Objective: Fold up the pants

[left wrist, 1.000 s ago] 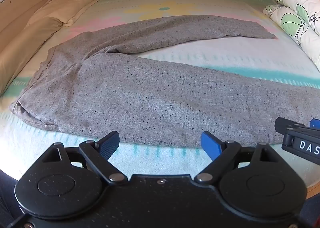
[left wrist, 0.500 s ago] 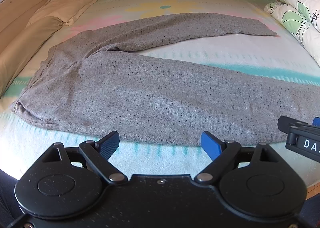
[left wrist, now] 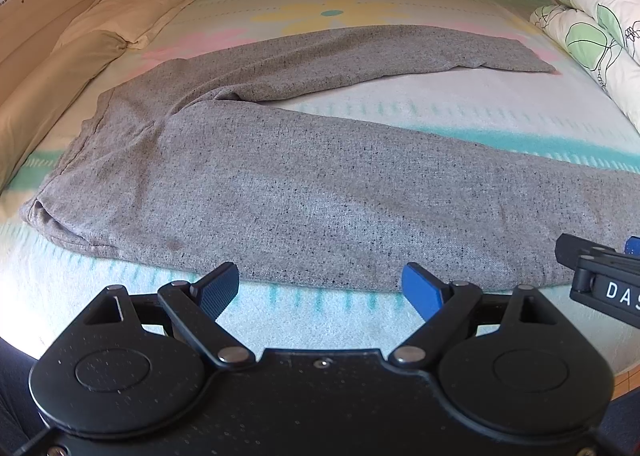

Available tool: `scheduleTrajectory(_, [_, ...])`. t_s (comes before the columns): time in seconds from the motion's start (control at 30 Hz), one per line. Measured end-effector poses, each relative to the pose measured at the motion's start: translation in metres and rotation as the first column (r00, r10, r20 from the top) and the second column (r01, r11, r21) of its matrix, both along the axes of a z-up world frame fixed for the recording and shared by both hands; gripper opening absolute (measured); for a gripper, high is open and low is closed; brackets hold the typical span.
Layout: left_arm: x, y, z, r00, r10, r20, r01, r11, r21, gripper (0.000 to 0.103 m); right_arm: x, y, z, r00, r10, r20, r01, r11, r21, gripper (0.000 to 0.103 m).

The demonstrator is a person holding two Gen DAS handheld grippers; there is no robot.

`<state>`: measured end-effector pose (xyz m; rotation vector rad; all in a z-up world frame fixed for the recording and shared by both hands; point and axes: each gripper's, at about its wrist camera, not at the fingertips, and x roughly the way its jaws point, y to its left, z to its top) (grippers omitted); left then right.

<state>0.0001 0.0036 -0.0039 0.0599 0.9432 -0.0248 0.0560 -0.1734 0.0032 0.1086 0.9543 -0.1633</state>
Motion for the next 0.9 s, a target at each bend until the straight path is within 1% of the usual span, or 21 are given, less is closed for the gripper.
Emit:
scheduleTrajectory(0.4, [-0.0018, -0.0011, -0.0025, 1.000, -0.004, -0.017, 0.004, 1.000, 0.006, 0.088, 0.0000, 0.0003, -0.0010, 1.000, 0.002, -0.004, -0.002, 1.000, -0.001, 0.075])
scheduleTrajectory(0.5, [-0.0011, -0.0016, -0.0031, 0.999, -0.007, -0.038, 0.007, 1.000, 0.001, 0.088, 0.0001, 0.0003, -0.0015, 1.000, 0.002, -0.006, -0.002, 1.000, -0.002, 0.075])
scheduleTrajectory(0.53, [0.0001, -0.0022, -0.0032, 0.998, -0.006, -0.057, 0.006, 1.000, 0.000, 0.088, 0.0005, 0.0006, -0.0013, 1.000, 0.002, -0.006, -0.002, 1.000, -0.002, 0.075])
scheduleTrajectory(0.57, [0.0000, -0.0024, -0.0031, 0.999, -0.008, -0.049, 0.008, 1.000, 0.002, 0.088, 0.0006, 0.0008, -0.0013, 1.000, 0.001, -0.007, -0.001, 1.000, -0.002, 0.075])
scheduleTrajectory(0.6, [0.0006, -0.0025, -0.0031, 0.997, -0.008, -0.079, 0.008, 1.000, 0.004, 0.088, 0.0006, 0.0009, -0.0013, 1.000, 0.002, -0.007, -0.002, 1.000, -0.002, 0.075])
scheduleTrajectory(0.63, [0.0008, -0.0025, -0.0029, 0.996, -0.007, -0.091, 0.008, 1.000, 0.008, 0.088, 0.0006, 0.0009, -0.0013, 1.000, 0.002, -0.007, -0.002, 1.000, -0.003, 0.075])
scheduleTrajectory(0.7, [0.0006, -0.0026, -0.0029, 0.997, -0.007, -0.075, 0.008, 1.000, 0.011, 0.087, 0.0012, 0.0013, -0.0014, 1.000, 0.003, -0.007, -0.003, 1.000, -0.003, 0.075])
scheduleTrajectory(0.9, [0.0011, -0.0019, -0.0040, 0.998, -0.005, -0.068, 0.006, 1.000, 0.019, 0.082, 0.0026, 0.0028, -0.0031, 1.000, 0.012, -0.015, -0.012, 1.000, -0.002, 0.075])
